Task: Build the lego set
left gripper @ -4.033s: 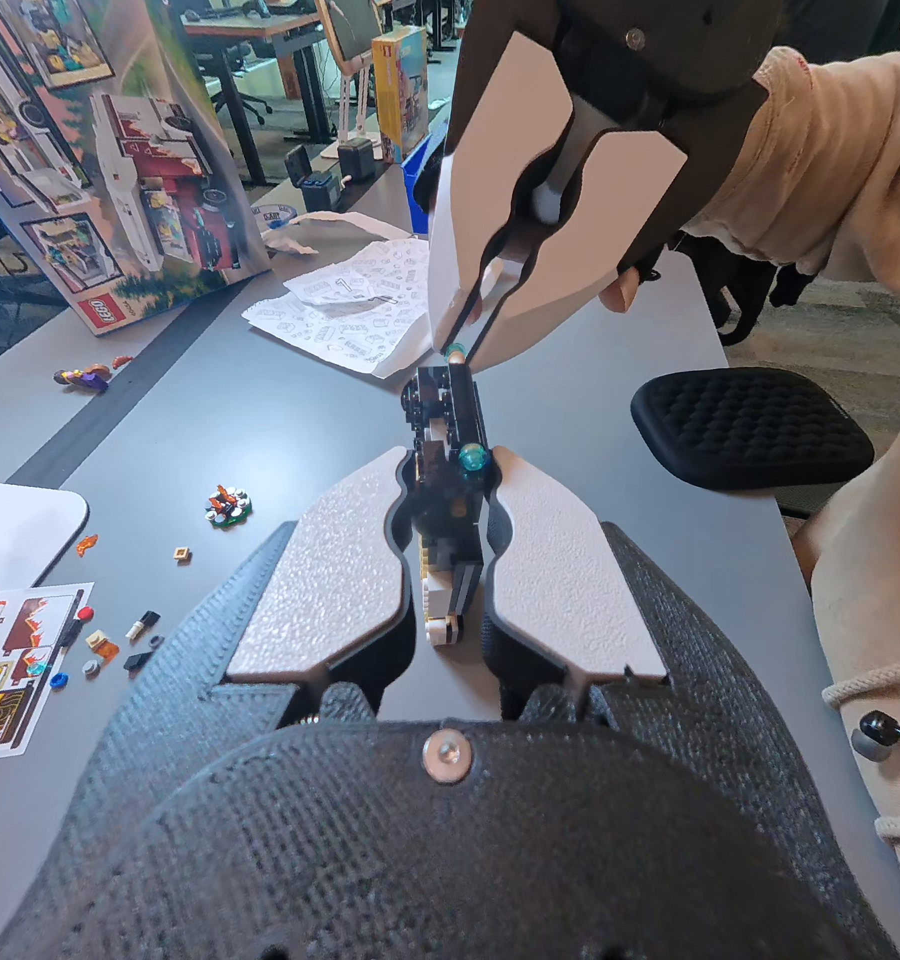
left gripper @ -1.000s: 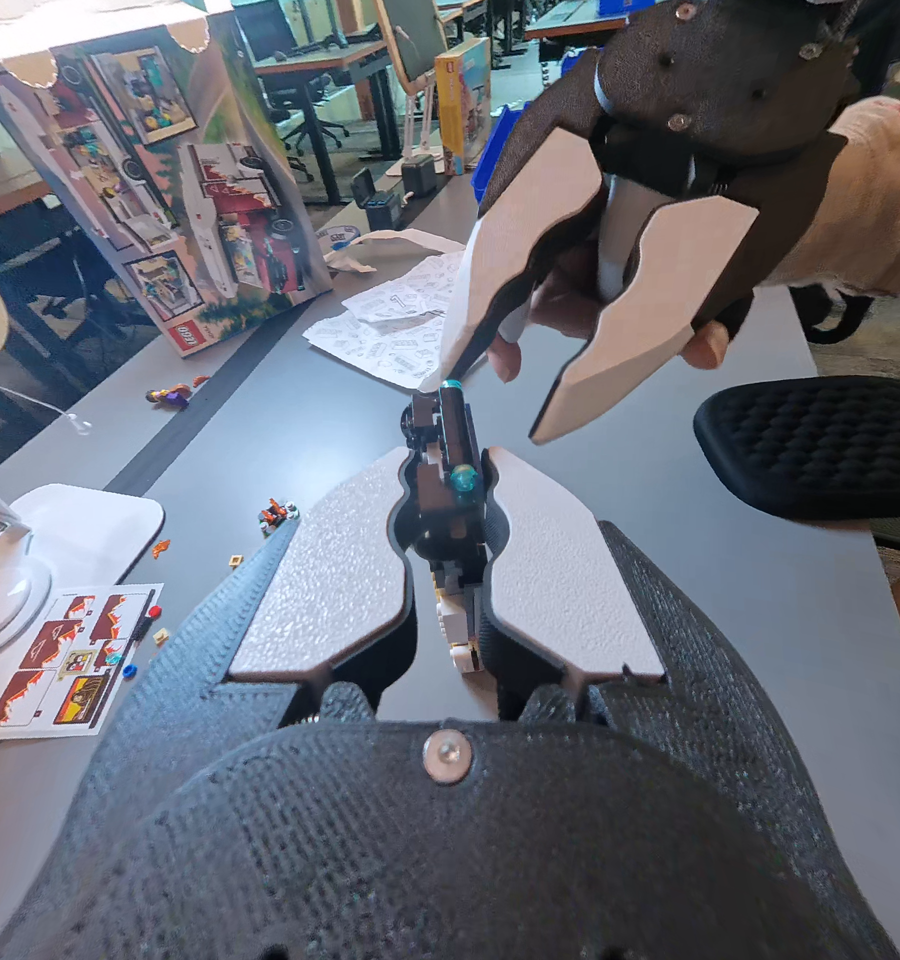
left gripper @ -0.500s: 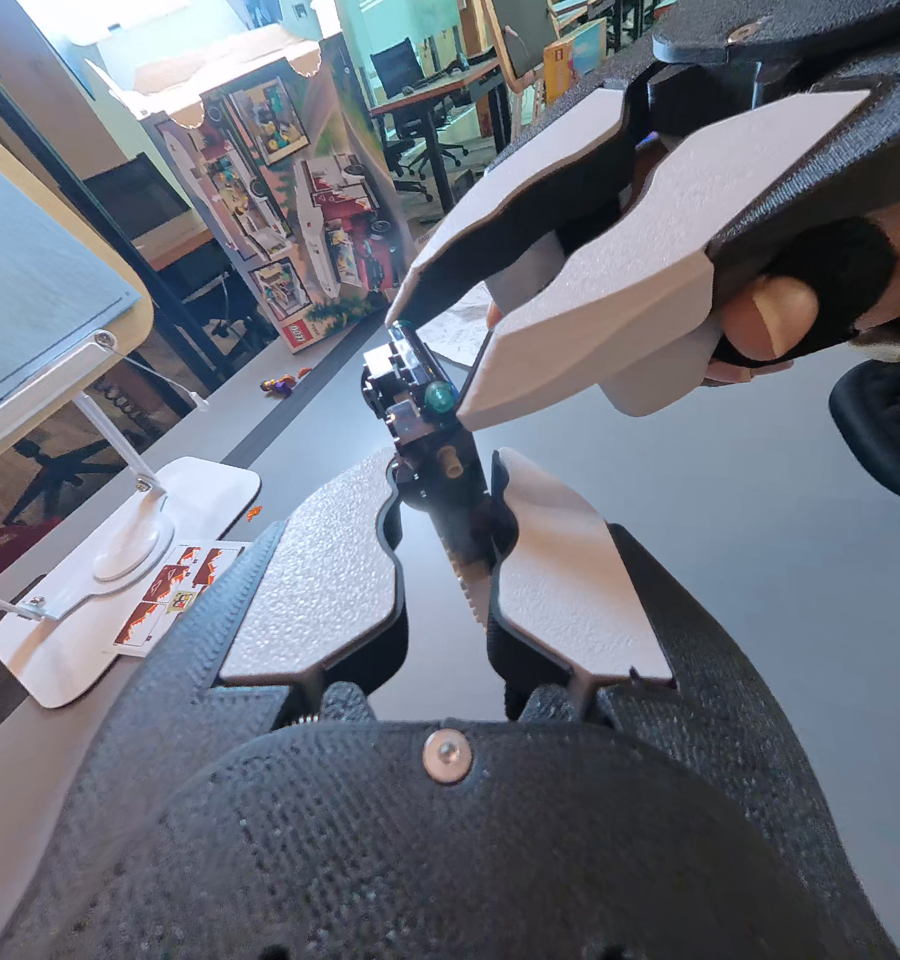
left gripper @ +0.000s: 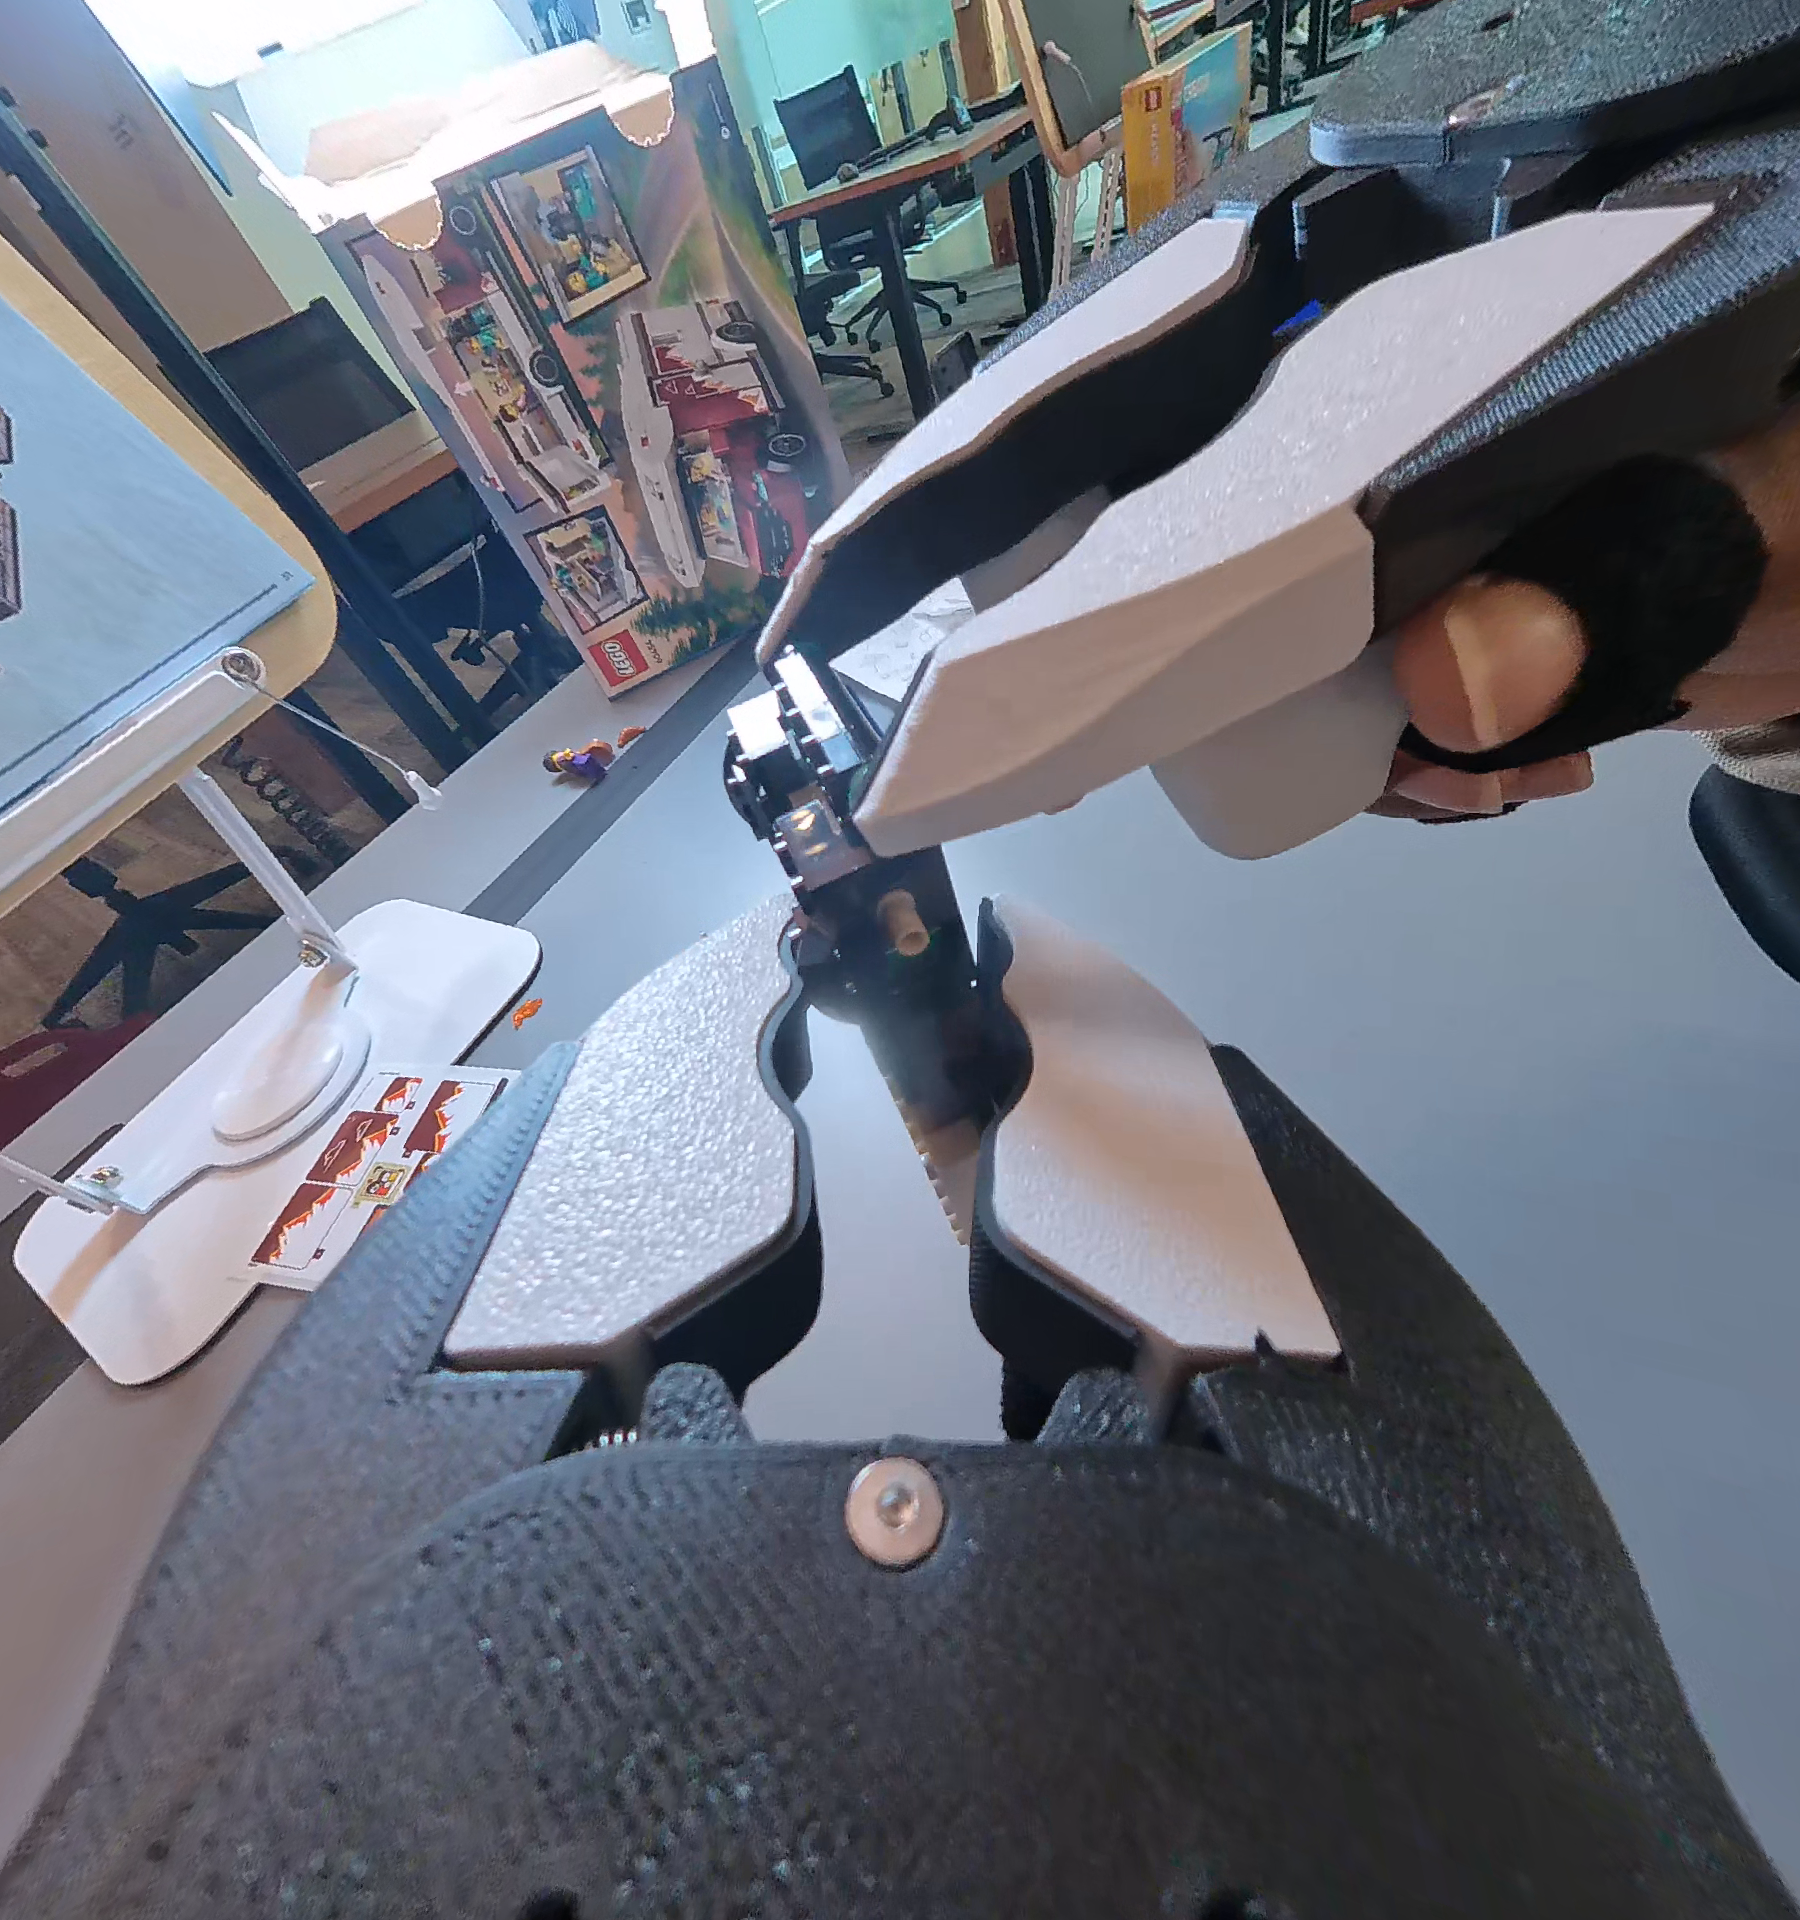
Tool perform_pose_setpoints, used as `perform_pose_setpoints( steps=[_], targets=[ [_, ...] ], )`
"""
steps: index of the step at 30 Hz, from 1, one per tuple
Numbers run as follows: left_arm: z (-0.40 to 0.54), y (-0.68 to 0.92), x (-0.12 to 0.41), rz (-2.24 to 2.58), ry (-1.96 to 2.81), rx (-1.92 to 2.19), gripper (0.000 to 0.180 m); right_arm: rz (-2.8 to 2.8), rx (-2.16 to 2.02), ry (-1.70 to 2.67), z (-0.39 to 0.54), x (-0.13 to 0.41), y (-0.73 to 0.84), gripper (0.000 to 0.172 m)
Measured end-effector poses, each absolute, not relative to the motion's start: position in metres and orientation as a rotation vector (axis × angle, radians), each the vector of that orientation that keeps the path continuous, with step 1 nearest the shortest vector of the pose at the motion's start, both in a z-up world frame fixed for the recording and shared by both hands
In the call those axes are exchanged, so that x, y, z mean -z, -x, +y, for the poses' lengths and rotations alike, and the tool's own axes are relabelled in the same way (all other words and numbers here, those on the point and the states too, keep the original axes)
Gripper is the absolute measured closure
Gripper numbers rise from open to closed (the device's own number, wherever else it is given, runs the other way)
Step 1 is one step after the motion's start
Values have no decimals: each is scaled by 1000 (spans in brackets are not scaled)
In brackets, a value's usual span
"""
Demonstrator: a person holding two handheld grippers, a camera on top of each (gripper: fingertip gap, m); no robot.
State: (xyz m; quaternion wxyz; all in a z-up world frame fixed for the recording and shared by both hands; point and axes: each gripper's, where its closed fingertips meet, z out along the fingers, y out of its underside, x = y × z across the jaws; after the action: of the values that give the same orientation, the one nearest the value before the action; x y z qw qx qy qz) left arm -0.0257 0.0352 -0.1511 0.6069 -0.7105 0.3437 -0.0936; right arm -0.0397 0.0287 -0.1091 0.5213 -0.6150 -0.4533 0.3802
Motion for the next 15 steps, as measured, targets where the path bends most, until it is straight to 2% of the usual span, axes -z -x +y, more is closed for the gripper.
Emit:
perform_pose_setpoints(
  steps=[15],
  targets=[
    [37,27,151,799,1654,240,152,-1049,-910,1442,31,110,43,129]
  ],
)
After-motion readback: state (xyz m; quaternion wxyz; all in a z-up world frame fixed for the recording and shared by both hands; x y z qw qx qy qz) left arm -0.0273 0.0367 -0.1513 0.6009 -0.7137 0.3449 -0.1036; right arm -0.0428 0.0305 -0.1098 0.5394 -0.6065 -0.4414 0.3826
